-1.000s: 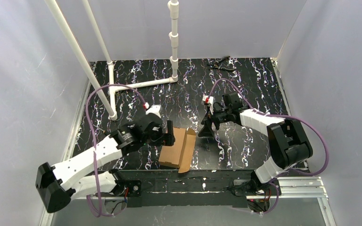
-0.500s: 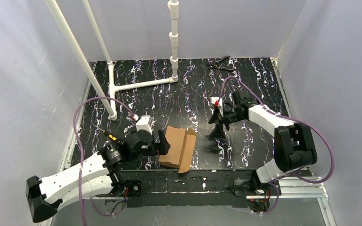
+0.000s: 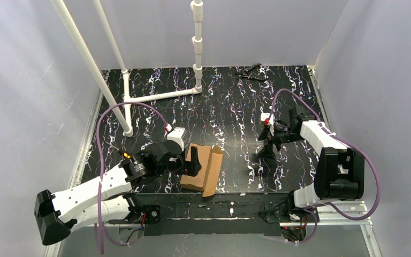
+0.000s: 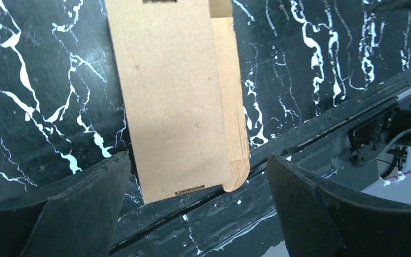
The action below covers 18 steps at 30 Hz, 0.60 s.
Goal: Fold the paper box
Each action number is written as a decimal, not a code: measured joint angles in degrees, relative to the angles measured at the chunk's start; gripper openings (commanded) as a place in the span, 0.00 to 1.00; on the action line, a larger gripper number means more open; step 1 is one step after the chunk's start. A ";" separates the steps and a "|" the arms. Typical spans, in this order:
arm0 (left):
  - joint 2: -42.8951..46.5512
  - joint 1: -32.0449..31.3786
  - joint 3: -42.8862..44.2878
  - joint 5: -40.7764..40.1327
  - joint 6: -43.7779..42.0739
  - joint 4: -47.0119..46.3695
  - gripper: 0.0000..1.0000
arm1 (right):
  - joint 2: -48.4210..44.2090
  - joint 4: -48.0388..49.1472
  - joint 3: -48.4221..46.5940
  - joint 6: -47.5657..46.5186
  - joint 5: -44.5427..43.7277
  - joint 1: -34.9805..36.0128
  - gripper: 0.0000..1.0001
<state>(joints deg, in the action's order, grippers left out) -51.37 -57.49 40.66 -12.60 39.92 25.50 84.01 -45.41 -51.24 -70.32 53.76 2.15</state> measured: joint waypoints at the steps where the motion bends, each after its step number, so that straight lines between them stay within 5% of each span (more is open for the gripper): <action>1: 0.07 0.00 0.48 0.20 -0.61 0.02 0.98 | -0.57 0.07 0.50 -0.33 0.02 -1.44 0.98; 18: 9.94 0.00 -3.58 1.73 -1.51 -4.09 0.98 | -5.66 0.98 5.51 0.31 -1.14 -10.97 0.98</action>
<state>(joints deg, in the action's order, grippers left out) -41.43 -57.49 37.08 -10.87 38.41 21.41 78.35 -44.42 -45.74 -70.02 52.62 -8.82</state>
